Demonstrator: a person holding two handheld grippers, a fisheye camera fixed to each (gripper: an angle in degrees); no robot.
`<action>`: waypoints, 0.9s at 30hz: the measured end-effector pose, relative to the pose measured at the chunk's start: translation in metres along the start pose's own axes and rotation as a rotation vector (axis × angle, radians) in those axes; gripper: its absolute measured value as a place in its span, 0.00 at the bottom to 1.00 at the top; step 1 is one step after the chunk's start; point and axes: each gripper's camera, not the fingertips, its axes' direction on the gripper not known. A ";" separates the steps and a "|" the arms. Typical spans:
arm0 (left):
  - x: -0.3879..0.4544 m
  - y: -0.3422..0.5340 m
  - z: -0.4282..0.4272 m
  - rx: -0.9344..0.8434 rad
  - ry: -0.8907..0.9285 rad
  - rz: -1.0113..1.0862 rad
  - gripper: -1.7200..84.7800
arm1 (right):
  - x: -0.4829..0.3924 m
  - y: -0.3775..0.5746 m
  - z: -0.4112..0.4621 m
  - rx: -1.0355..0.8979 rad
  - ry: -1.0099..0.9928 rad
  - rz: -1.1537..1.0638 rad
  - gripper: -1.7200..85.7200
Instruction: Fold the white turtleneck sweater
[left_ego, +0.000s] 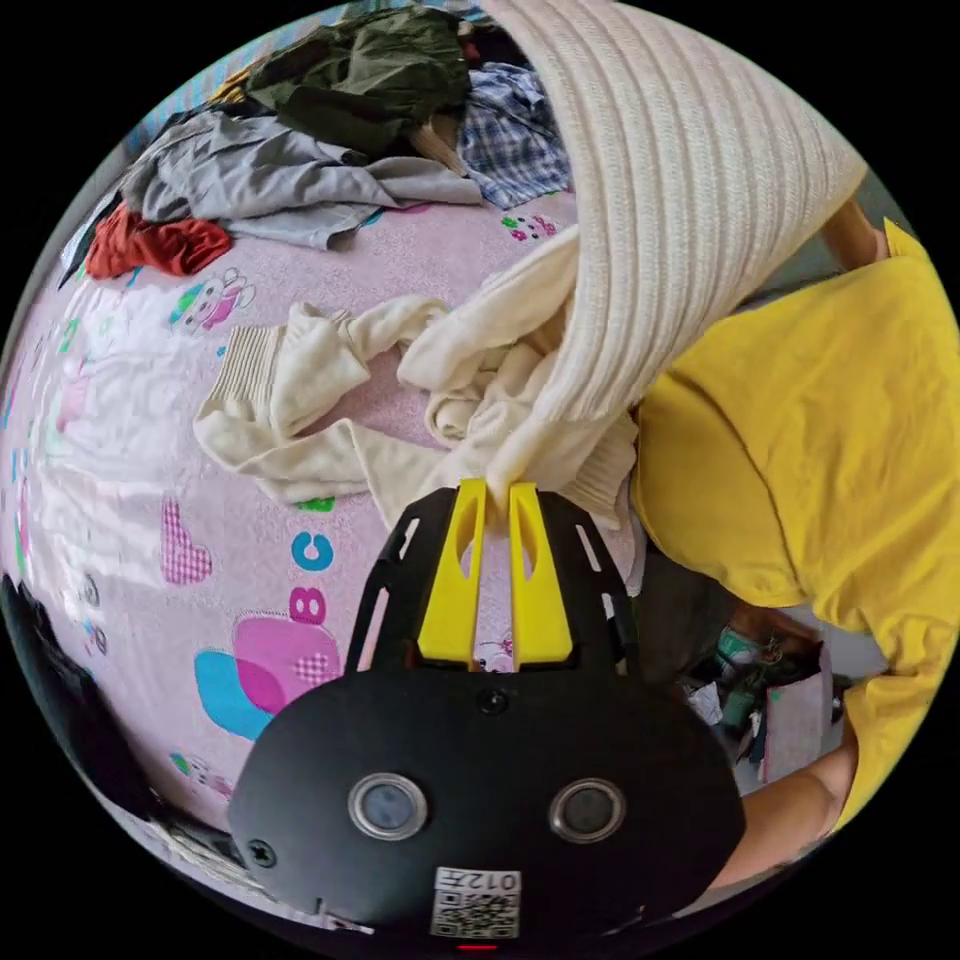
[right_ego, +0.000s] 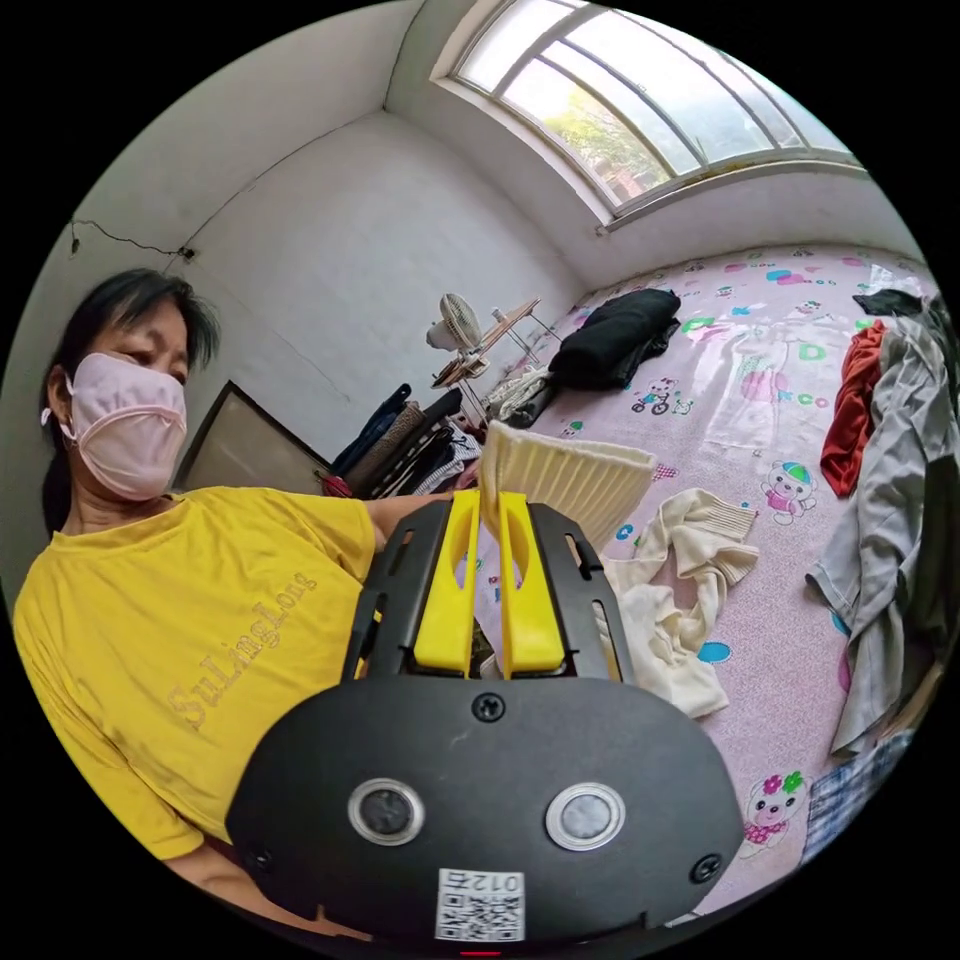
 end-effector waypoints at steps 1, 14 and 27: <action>-0.007 0.025 -0.010 0.059 0.017 -0.074 0.05 | -0.003 -0.006 0.005 -0.003 0.005 -0.015 0.04; 0.035 0.333 0.067 0.495 0.364 -1.009 0.04 | 0.061 -0.099 0.247 -0.493 0.154 -0.078 0.04; 0.004 0.374 0.087 0.508 0.498 -1.194 0.04 | 0.137 -0.050 0.346 -0.842 0.236 -0.129 0.14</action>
